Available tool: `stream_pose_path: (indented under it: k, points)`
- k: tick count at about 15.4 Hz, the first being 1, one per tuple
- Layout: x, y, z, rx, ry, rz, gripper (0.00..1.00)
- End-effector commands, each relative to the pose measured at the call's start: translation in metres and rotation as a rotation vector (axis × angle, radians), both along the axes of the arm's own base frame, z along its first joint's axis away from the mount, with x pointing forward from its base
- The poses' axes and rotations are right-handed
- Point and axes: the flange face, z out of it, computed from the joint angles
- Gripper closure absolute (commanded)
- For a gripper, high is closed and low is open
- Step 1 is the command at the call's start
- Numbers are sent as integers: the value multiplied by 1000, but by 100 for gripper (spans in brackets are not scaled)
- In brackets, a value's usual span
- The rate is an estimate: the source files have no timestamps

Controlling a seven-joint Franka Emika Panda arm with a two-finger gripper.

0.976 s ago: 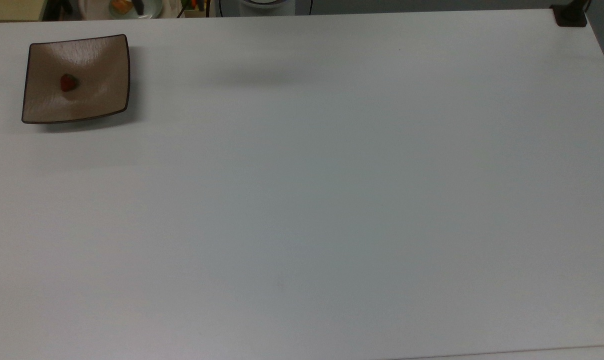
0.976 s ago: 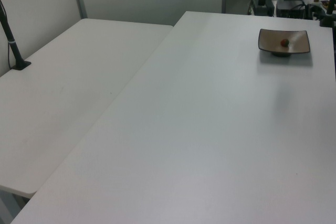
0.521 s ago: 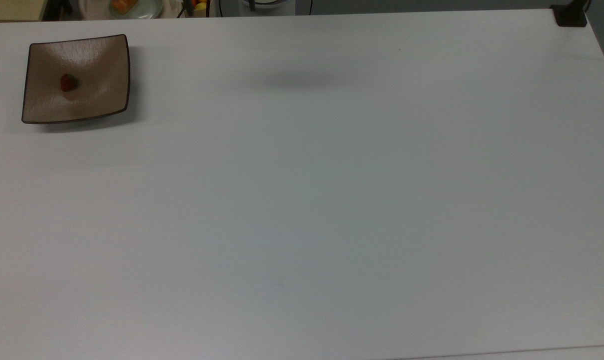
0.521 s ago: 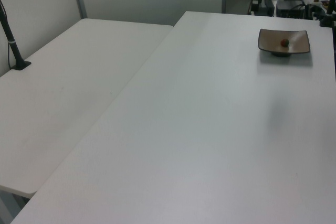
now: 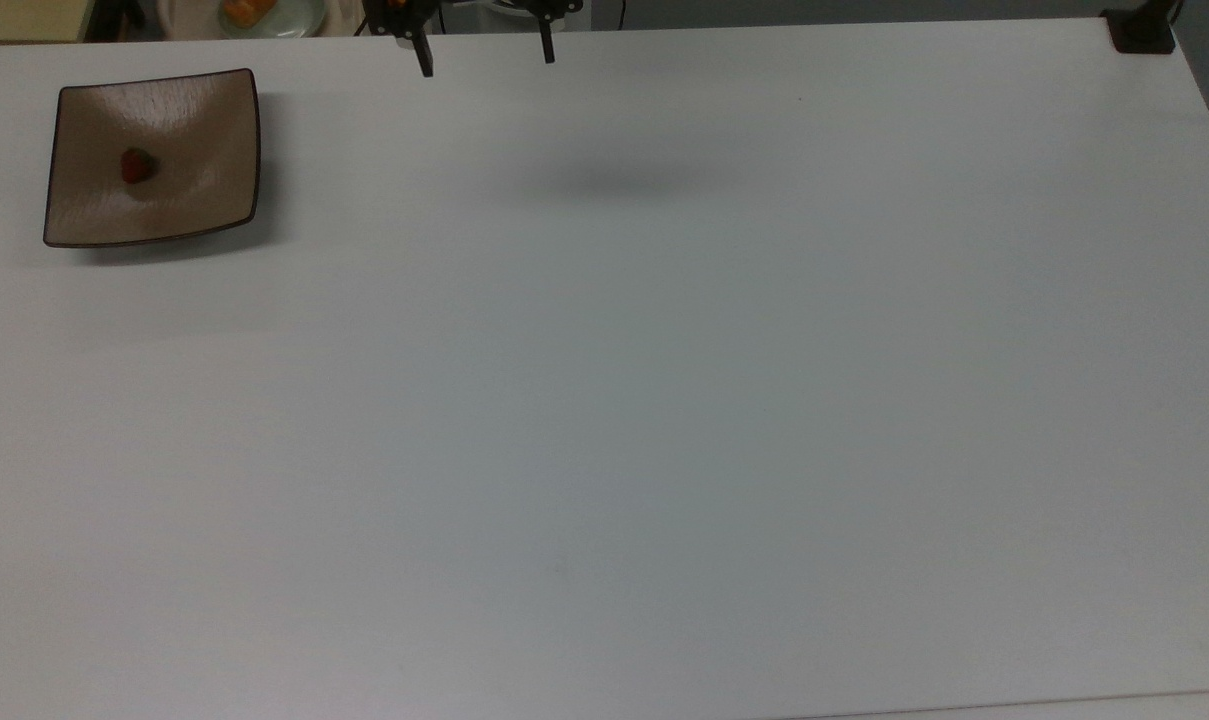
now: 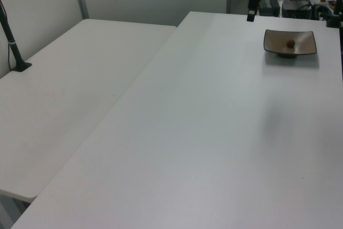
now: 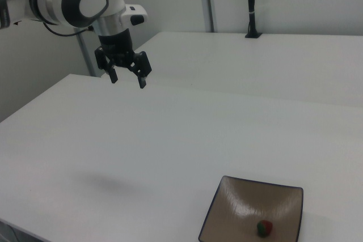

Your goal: Strawberries on a ceramic plate

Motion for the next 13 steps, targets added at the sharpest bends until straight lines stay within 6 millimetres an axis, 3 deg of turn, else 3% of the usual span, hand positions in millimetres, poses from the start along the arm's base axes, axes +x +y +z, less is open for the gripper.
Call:
stream_pose_path:
  k: [1, 13]
  points:
    - [-13, 0, 6, -8, 21, -3, 0]
    - [-4, -7, 4, -9, -15, -8, 0]
